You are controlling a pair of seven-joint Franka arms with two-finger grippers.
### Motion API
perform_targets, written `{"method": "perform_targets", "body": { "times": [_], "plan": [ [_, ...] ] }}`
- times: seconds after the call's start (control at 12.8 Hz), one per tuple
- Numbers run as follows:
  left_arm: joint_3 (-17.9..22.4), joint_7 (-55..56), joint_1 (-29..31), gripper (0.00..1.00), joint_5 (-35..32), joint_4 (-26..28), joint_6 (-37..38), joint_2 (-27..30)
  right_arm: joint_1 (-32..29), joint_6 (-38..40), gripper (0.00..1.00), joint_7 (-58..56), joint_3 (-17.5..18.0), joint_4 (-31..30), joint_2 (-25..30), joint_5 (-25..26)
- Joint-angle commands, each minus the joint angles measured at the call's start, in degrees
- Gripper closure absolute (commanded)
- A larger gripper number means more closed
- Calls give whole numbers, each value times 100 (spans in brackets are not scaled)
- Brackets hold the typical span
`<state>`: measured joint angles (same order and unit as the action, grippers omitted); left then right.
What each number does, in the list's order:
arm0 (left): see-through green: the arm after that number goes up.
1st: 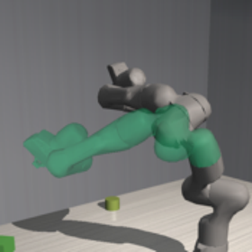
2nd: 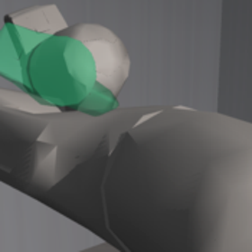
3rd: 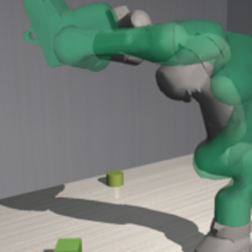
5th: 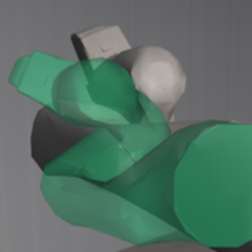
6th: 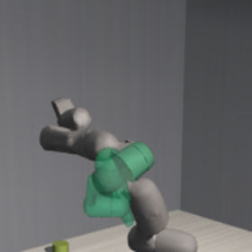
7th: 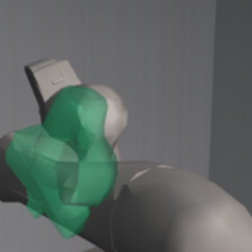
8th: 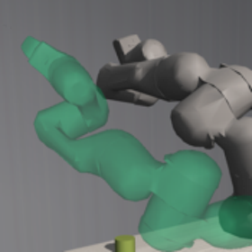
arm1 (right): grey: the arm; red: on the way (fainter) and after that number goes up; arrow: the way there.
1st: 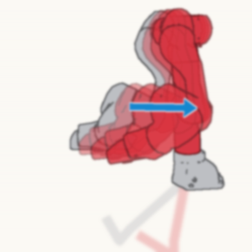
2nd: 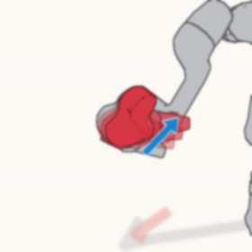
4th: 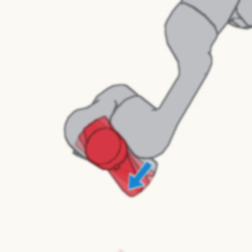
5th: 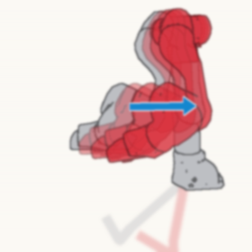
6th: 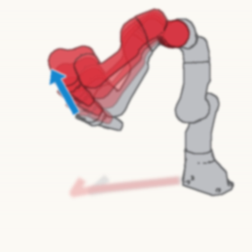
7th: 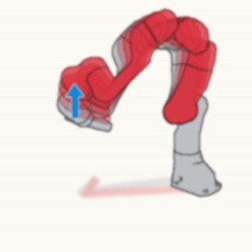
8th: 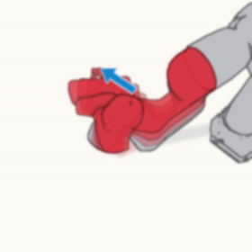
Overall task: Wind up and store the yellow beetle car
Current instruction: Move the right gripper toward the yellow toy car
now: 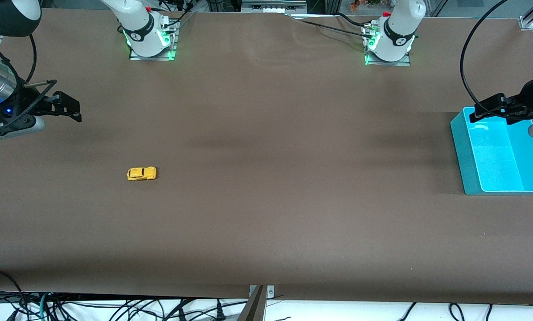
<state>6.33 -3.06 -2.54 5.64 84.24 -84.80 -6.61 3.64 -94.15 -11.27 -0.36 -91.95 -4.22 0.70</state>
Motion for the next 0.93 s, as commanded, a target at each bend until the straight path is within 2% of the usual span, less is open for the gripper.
{"method": "perform_targets", "body": {
  "times": [0.0,0.86],
  "plan": [
    [-18,-20,-19,0,-142,-92,-2,-33,-4,72,0,-6,-8,107,-122,-297],
    [-9,-20,-19,0,-142,-92,-2,-33,40,195,0,-33,18,54,-211,-299]
  ]
}}
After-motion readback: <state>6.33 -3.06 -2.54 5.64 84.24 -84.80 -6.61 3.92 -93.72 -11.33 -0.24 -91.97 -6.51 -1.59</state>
